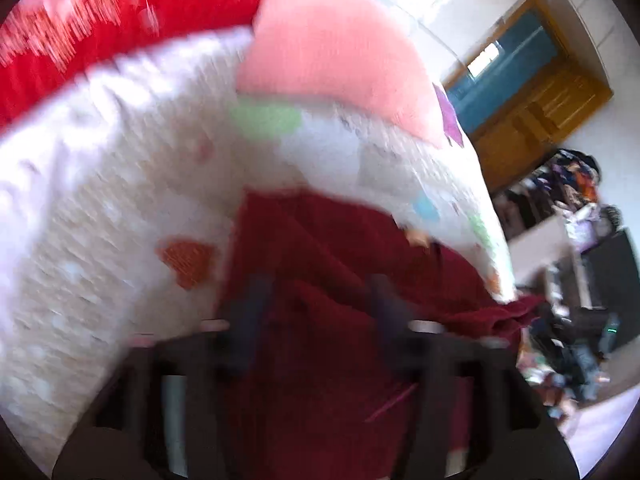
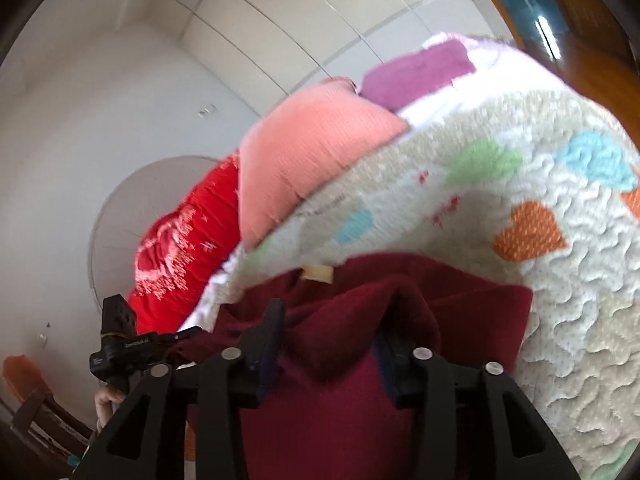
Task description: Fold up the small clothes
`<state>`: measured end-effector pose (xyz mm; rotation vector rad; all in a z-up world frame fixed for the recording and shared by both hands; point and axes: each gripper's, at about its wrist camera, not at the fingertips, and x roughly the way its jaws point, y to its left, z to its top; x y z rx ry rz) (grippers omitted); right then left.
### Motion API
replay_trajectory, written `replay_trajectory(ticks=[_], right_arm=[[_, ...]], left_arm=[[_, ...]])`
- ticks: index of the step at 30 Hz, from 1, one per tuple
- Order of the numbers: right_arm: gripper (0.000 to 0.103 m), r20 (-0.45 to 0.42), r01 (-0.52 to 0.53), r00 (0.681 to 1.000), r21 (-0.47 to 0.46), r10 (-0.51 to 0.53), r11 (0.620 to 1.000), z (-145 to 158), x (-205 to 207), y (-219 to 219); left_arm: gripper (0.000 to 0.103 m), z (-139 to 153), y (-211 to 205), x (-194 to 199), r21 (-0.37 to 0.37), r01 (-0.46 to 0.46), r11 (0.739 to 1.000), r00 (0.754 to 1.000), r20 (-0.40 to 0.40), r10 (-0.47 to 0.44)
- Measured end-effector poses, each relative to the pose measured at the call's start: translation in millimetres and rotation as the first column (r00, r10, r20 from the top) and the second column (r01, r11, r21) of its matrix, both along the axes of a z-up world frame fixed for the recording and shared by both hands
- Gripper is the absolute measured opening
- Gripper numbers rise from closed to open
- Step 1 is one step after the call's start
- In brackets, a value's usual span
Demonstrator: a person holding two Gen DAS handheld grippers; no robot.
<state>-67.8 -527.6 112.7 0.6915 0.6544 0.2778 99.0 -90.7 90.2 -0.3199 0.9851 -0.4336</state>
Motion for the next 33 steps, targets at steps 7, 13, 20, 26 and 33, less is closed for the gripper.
replay_trajectory(ticks=[7, 13, 20, 26, 33], right_arm=[[0.055, 0.081, 0.056, 0.995, -0.017, -0.055, 0.998, 23.8, -16.3, 1.0], [0.042, -0.082, -0.030, 0.997, -0.369, -0.001, 0.929, 7.2, 20.6, 59.0], [0.039, -0.236, -0.002, 0.961, -0.527, -0.144, 0.850, -49.3, 64.0, 45.3], [0.040, -0.212, 0.008, 0.967, -0.526, -0.140, 0.851, -36.6, 48.6, 41.2], [0.047, -0.123, 0.006, 0.989, -0.503, -0.079, 0.864, -8.5, -10.9, 63.3]], left_arm=[[0.077, 17.5, 6.4, -10.1, -0.061, -0.021, 0.998, 0.998, 0.055, 0.024], [0.077, -10.3, -50.9, -3.0, 0.124, 0.021, 0.992, 0.998, 0.051, -0.028], [0.078, -65.1, -60.6, 21.7, 0.271, -0.059, 0.961, 0.998, 0.024, 0.055], [0.078, -64.8, -65.2, 15.1, 0.303, -0.076, 0.950, 0.996, 0.074, 0.056], [0.078, -64.1, -68.5, 10.2, 0.303, -0.089, 0.949, 0.994, 0.087, 0.066]])
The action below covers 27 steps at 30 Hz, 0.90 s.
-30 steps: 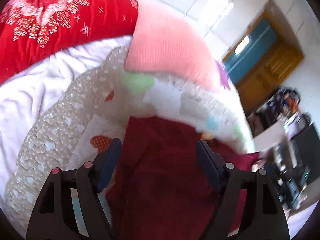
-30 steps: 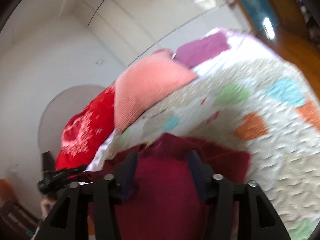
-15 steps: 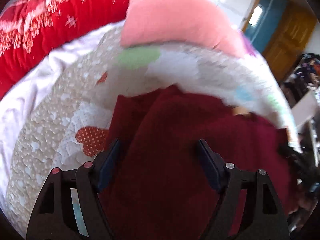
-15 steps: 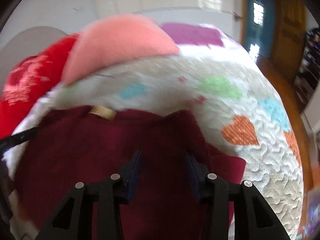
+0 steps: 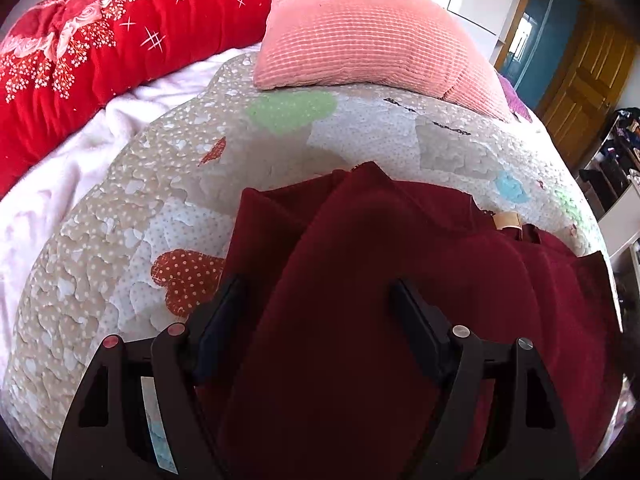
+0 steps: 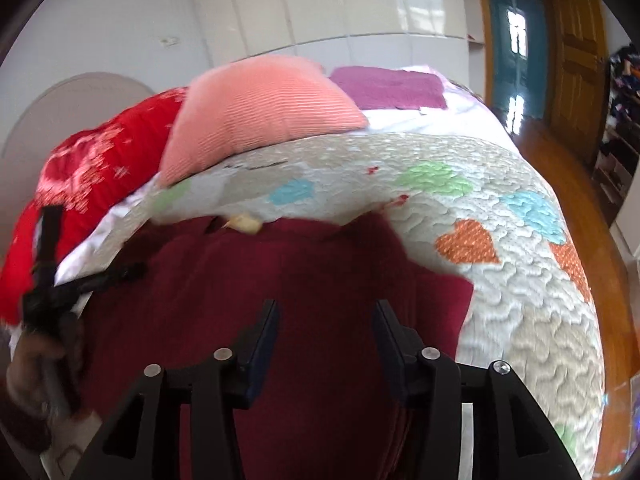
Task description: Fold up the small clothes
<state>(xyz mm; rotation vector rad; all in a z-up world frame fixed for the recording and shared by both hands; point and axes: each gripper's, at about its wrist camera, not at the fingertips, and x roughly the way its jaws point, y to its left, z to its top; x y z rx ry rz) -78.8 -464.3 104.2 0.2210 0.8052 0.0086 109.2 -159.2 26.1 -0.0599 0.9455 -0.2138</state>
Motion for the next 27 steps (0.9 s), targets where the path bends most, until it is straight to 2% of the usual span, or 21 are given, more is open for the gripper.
replay_trajectory(ticks=[3, 5, 11, 15, 21, 27], right_arm=[[0.047, -0.074, -0.010, 0.997, -0.054, 0.006, 0.998, -22.7, -0.8, 7.3], [0.047, -0.084, -0.011, 0.996, -0.069, 0.005, 0.998, -28.9, 0.2, 8.9], [0.047, -0.046, -0.018, 0.999, -0.018, 0.017, 1.000, -2.8, -15.0, 19.4], [0.048, -0.012, -0.017, 1.000, -0.036, 0.016, 0.999, 7.7, -31.8, 33.7], [0.048, -0.028, -0.012, 1.000, -0.058, 0.010, 0.998, 7.8, -41.5, 42.6], [0.050, -0.033, 0.043, 0.998, -0.047, -0.045, 0.998, 9.0, -47.4, 28.0]], left_arm=[[0.078, 2.7, -1.8, -3.6, 0.007, -0.004, 1.000, 1.000, -0.006, 0.004], [0.078, 8.2, -1.9, -9.8, 0.020, 0.000, 1.000, 1.000, -0.005, 0.000], [0.078, 28.2, -2.1, -36.8, 0.082, 0.029, 0.996, 0.998, 0.060, -0.034], [0.078, 38.4, 0.0, -54.2, 0.055, 0.036, 0.998, 0.996, 0.083, -0.041], [0.078, 45.2, 4.1, -72.1, 0.061, 0.042, 0.997, 0.994, 0.102, -0.048], [0.078, 37.8, 19.4, -72.0, 0.008, 0.020, 1.000, 0.998, 0.063, -0.020]])
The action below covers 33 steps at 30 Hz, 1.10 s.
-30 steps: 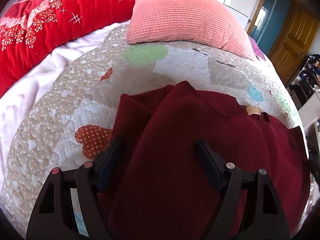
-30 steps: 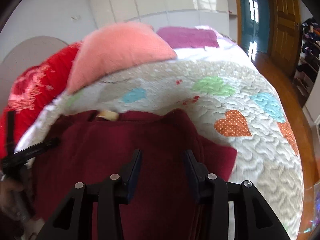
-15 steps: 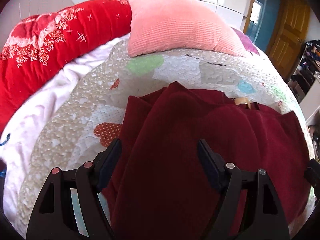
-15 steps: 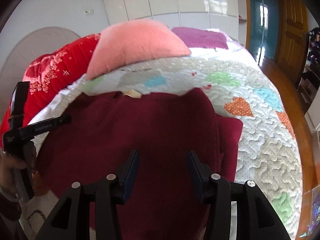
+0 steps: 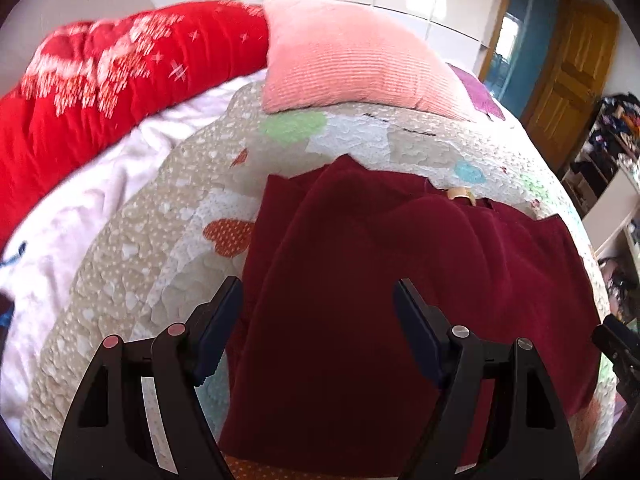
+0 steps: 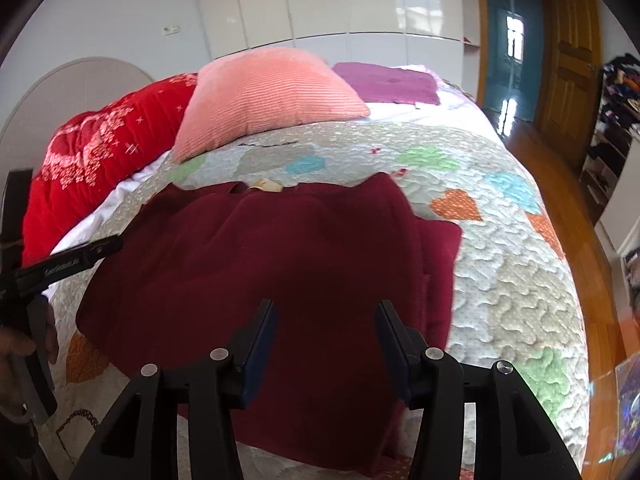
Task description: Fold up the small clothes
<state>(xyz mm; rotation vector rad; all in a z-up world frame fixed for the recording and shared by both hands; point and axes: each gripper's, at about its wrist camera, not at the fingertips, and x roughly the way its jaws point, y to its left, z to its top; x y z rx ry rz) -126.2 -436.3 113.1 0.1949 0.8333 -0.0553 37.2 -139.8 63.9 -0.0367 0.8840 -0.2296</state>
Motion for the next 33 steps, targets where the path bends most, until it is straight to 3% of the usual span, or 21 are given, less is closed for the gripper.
replay_trajectory(ticks=[5, 20, 25, 27, 28, 29, 33], right_arm=[[0.062, -0.009, 0.055, 0.998, 0.010, -0.055, 0.998, -6.4, -2.5, -17.8], [0.063, -0.012, 0.068, 0.998, 0.012, -0.067, 0.998, -11.0, 0.4, -22.8], [0.063, -0.002, 0.071, 0.997, -0.029, -0.071, 0.997, -11.1, 16.2, -29.8], [0.052, -0.025, 0.065, 0.998, -0.052, -0.066, 0.997, -18.0, 28.0, -33.2], [0.040, -0.047, 0.067, 0.996, -0.067, -0.071, 0.995, -23.8, 34.9, -36.7], [0.036, -0.083, 0.081, 0.993, -0.091, -0.089, 0.993, -33.9, 43.8, -41.9], [0.036, -0.099, 0.101, 0.990, -0.046, -0.105, 0.994, -36.9, 47.1, -50.6]], left_arm=[[0.078, -12.6, 17.5, 6.8, -0.037, -0.037, 0.999, 0.998, -0.055, 0.035], [0.078, -9.7, 7.3, -0.2, -0.017, -0.004, 1.000, 0.999, -0.036, 0.004], [0.078, -21.4, 8.4, 13.9, 0.025, -0.044, 0.999, 0.998, -0.050, 0.045], [0.078, -29.1, 12.1, 20.1, 0.026, -0.059, 0.998, 0.996, -0.070, 0.061], [0.079, -33.8, 15.2, 23.1, 0.010, -0.064, 0.998, 0.994, -0.086, 0.064], [0.079, -35.6, 17.7, 24.4, -0.007, -0.068, 0.998, 0.993, -0.095, 0.067], [0.079, -33.4, 22.6, 21.6, -0.032, -0.072, 0.997, 0.991, -0.112, 0.068]])
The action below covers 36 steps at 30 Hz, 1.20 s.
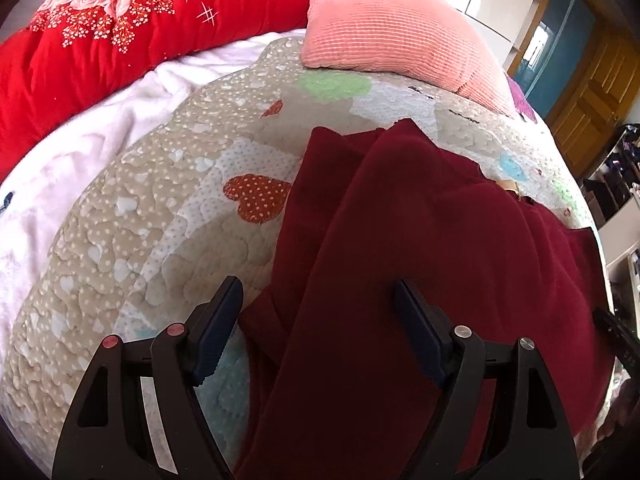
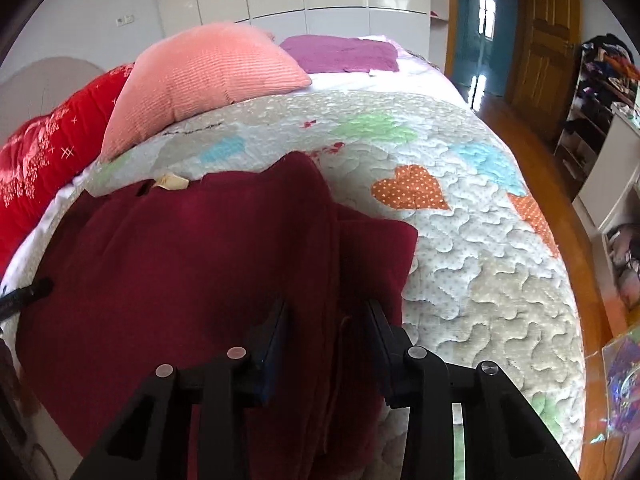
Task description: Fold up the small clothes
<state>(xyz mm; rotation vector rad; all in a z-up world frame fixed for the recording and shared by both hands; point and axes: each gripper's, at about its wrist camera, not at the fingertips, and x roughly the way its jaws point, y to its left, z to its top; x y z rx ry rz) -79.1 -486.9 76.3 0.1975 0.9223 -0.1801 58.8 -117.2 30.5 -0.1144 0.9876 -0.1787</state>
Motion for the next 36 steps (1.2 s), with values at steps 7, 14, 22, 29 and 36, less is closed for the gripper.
replay_trajectory(ticks=[7, 14, 22, 29, 36], right_arm=[[0.047, 0.076, -0.094, 0.993, 0.022, 0.092, 0.995, 35.0, -7.3, 40.8], [0.047, 0.100, -0.273, 0.960, 0.102, 0.263, 0.956, 43.1, 30.1, 113.3], [0.048, 0.080, -0.401, 0.916, 0.162, 0.393, 0.902, 34.9, 94.6, 204.6], [0.048, -0.004, -0.435, 0.898, 0.149, 0.440, 0.888, 19.1, 146.6, 264.3], [0.062, -0.089, -0.441, 0.890, 0.083, 0.447, 0.894, 7.5, 165.0, 286.0]], left_arm=[[0.079, 11.2, 15.6, -35.0, -0.041, 0.016, 0.999, 1.000, 0.015, -0.015], [0.079, 3.6, 44.7, -50.6, -0.079, -0.026, 0.996, 1.000, 0.012, 0.027], [0.079, -8.8, 65.7, -46.1, -0.214, -0.027, 0.976, 1.000, -0.019, 0.023], [0.079, -12.0, 66.2, -45.2, -0.223, 0.025, 0.974, 1.000, 0.019, -0.021], [0.079, -14.4, 67.3, -39.7, -0.239, 0.032, 0.971, 0.999, 0.016, -0.029]])
